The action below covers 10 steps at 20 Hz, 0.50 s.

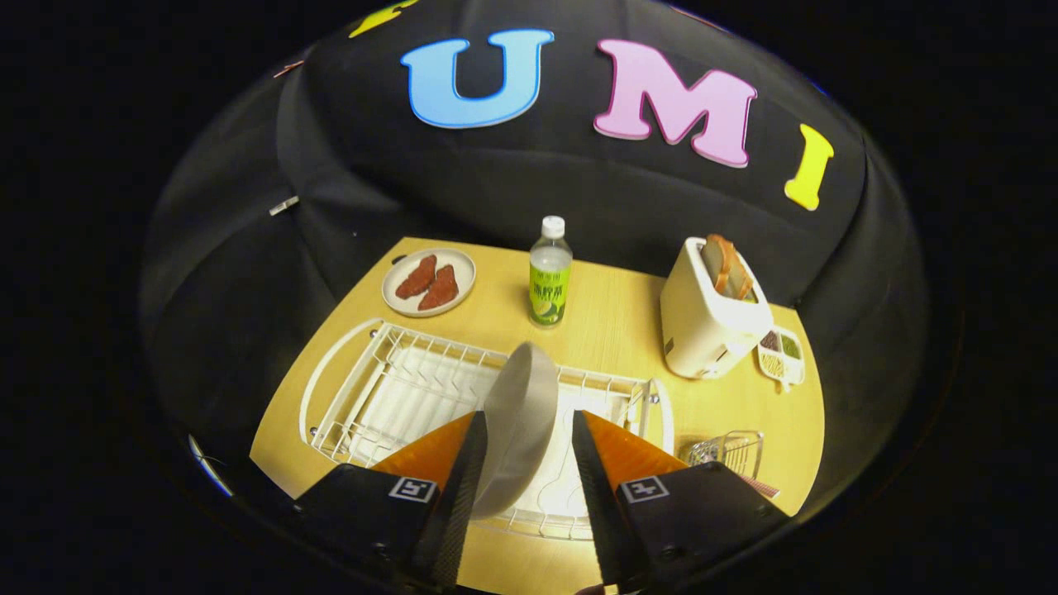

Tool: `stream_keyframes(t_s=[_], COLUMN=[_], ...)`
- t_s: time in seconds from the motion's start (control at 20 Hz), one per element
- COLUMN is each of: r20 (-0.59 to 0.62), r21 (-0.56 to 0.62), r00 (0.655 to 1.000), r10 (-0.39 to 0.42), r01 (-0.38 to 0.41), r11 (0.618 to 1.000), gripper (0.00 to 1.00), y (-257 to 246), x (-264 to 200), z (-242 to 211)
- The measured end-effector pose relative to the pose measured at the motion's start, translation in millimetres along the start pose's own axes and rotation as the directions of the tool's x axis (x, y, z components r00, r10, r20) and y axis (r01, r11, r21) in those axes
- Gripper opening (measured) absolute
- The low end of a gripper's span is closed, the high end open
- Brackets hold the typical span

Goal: Take the plate from the dish rack, then take the spoon from the basket and place it into the plate.

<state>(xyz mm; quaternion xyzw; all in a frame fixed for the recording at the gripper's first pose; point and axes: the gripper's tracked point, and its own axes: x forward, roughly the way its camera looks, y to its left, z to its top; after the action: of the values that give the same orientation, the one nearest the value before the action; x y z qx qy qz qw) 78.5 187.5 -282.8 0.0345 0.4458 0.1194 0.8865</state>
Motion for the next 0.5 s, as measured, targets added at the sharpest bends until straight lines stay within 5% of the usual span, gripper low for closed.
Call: stream_keyframes(t_s=[0.5], r20=[-0.114], r21=[-0.008], r00=[0.971], r10=[-0.211], r01=[0.211], r11=[0.977], gripper=[0.36], y=[-14], x=[27], z=[-18])
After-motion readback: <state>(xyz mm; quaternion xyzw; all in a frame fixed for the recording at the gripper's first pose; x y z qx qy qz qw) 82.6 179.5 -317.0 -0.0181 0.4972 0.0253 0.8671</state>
